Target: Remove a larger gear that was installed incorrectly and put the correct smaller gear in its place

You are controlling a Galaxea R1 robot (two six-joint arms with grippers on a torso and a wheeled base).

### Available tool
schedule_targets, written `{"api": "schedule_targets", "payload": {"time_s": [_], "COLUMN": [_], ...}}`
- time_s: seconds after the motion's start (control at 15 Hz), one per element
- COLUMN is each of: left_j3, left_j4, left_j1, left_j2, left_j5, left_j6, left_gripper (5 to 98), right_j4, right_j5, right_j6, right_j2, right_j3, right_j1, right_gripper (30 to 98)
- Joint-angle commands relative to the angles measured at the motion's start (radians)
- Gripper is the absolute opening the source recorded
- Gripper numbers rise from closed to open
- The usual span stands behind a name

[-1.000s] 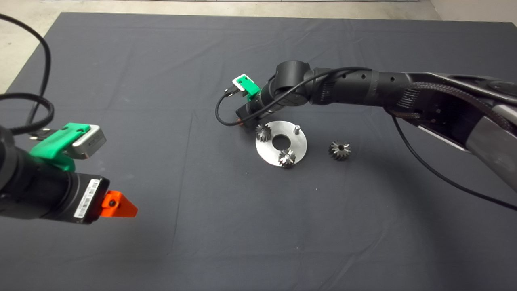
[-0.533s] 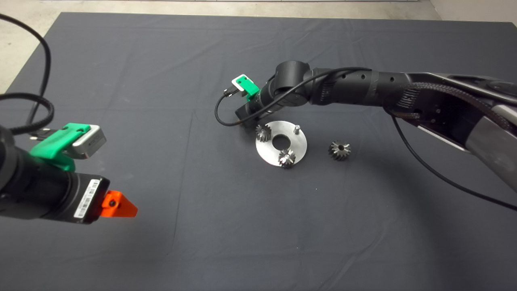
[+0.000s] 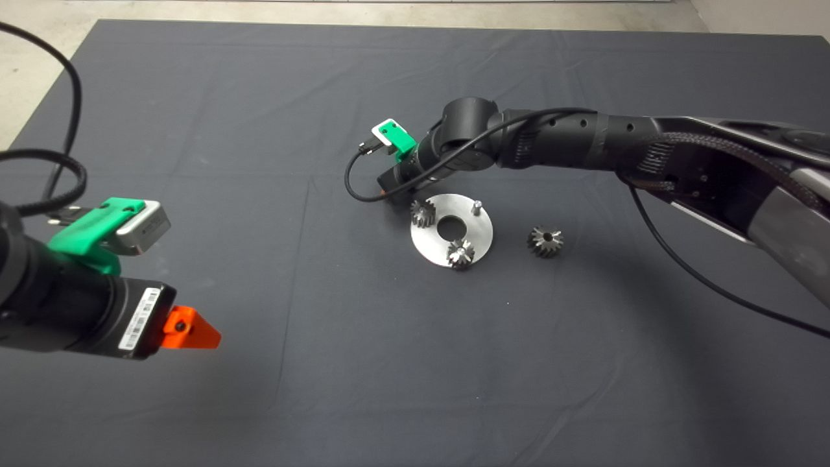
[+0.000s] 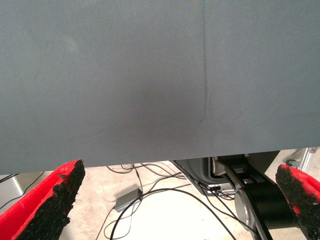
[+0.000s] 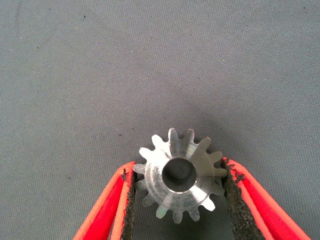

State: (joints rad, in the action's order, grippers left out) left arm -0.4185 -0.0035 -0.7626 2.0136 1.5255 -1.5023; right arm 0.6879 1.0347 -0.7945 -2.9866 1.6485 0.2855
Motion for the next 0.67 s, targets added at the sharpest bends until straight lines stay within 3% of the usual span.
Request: {"api": "schedule_targets", "payload": {"time_s": [0.0,0.13,0.33,0.4,0.47,0.6], "left_j3": [0.006,0.006,0.005,0.006,0.006,0.006], "left_j4": [-0.016,-0.017,-0.016,-0.016,-0.016,-0.016], "left_j1": [-0.012,-0.012,-0.012,-0.012,-0.012,-0.012], "left_j2": [-0.003,-0.002,-0.003,-0.002,-0.002,-0.002], "left_j5": [0.01,0.01,0.01,0.01,0.01,0.01], "left_j6": [-0.001,-0.001,-0.001,-0.001,-0.001,-0.001], "left_gripper": [98.1,98.1,98.1,98.1,98.1,98.1], "right_j4": [0.03,0.028,0.028,0.029,0.028,0.028], "right_j5": [-0.01,0.019,0.199,0.245,0.269,0.345], "right_j6": [-0.061,-0.068,-0.065,-0.066,-0.064,-0.087], "right_j2": [0.008,0.013,0.029,0.056,0.093,0.188], "right_j3": [-0.041,-0.046,-0.059,-0.111,-0.185,-0.343], "right_j1": [0.08,0.115,0.151,0.158,0.161,0.159], "right_gripper": [40.8,40.4,40.3,40.4,40.3,40.3]}}
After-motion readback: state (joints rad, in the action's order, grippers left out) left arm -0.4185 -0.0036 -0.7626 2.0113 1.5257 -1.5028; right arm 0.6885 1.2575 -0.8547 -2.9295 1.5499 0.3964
